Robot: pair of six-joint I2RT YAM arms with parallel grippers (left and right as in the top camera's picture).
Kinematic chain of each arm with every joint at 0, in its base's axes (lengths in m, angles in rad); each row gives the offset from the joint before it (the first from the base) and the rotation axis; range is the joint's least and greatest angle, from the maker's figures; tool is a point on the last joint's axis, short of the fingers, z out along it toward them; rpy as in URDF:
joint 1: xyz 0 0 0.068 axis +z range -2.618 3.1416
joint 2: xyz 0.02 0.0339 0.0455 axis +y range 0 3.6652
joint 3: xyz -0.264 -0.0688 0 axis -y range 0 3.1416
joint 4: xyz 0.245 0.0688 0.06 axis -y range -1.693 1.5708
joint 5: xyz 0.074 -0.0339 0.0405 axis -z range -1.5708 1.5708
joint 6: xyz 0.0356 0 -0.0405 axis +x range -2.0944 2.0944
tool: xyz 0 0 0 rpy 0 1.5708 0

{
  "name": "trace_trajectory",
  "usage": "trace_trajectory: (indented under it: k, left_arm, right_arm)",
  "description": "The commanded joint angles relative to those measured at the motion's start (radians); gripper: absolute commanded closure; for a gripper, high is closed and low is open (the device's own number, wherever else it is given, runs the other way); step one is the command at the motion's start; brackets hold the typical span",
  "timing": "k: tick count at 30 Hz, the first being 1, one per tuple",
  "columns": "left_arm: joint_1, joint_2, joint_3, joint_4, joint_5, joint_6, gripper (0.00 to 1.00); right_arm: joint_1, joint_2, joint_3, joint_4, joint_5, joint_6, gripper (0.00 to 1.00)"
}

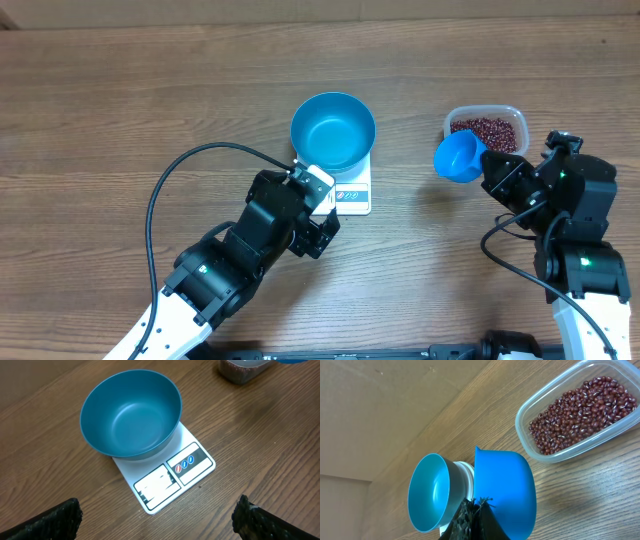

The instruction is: Scoop item into bowl and weigh 150g on scale

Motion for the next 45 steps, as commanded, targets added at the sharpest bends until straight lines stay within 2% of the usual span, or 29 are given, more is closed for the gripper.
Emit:
trace_trajectory:
  k: [1,11,45]
  left_arm:
    - [0.002,-0.017,-0.006,0.004,-0.019,-0.016,0.0]
    - [0.002,0.024,-0.006,-0.056,-0.019,-0.017,0.01]
    - [0.002,0.047,-0.006,-0.047,-0.018,-0.016,0.01]
  right_arm:
    - [-0.003,-0.015,0.026,0.006,0.009,-0.008,0.96]
    - [-0.003,-0.015,0.026,0.006,0.01,-0.008,0.96]
    - [-0.003,-0.015,0.026,0.006,0.01,-0.009,0.96]
